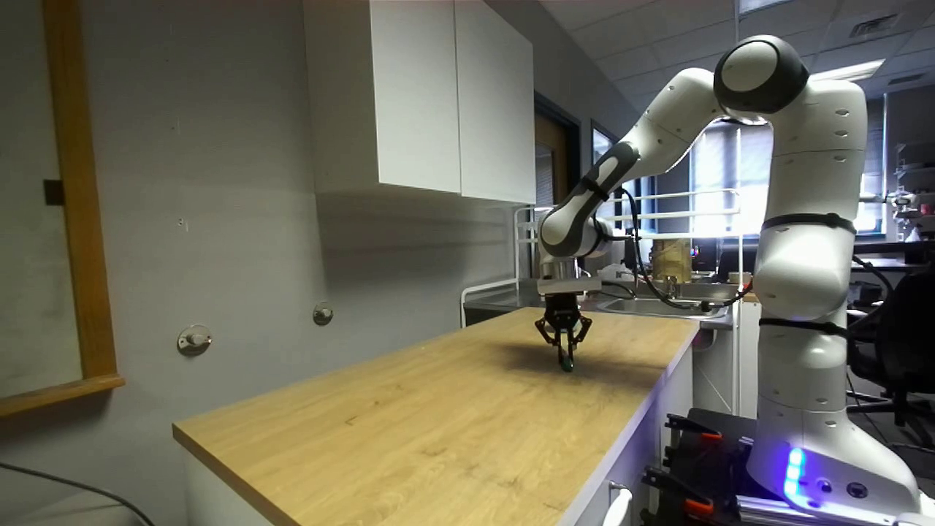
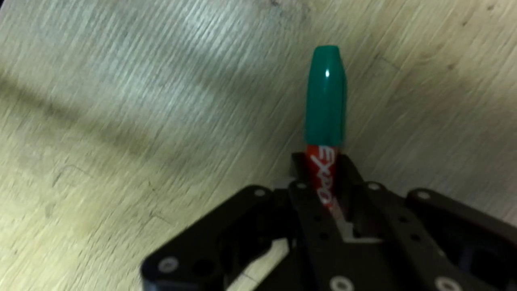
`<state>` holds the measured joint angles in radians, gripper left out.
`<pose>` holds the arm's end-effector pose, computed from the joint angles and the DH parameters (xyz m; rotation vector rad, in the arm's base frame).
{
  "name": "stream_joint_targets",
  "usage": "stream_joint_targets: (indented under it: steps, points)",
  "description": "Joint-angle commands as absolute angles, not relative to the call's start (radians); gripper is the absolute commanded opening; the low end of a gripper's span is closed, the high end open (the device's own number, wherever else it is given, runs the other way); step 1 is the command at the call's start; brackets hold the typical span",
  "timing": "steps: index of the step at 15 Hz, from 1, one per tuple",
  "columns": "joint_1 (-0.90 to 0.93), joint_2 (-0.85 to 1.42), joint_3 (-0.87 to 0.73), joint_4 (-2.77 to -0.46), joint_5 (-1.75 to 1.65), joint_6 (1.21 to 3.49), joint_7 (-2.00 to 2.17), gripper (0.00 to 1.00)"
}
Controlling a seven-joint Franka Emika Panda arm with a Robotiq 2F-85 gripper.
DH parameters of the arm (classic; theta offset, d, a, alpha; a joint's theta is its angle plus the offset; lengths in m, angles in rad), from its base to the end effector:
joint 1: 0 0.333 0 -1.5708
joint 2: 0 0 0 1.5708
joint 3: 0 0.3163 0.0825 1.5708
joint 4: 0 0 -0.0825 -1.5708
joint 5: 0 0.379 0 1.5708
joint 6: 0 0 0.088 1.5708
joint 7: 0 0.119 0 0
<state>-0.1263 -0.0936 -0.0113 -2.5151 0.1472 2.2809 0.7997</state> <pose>0.4318 -0.0549 0.2952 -2.6690 1.5301 0.2577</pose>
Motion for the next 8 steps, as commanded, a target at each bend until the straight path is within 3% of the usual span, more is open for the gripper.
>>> stream_joint_targets:
  steps: [1, 8]
  points:
    - [-0.113, -0.095, -0.022, -2.513, 0.135, 2.285, 0.821, 0.06]
    - [-0.131, -0.192, -0.018, -2.528, 0.043, 2.280, 0.906, 0.07]
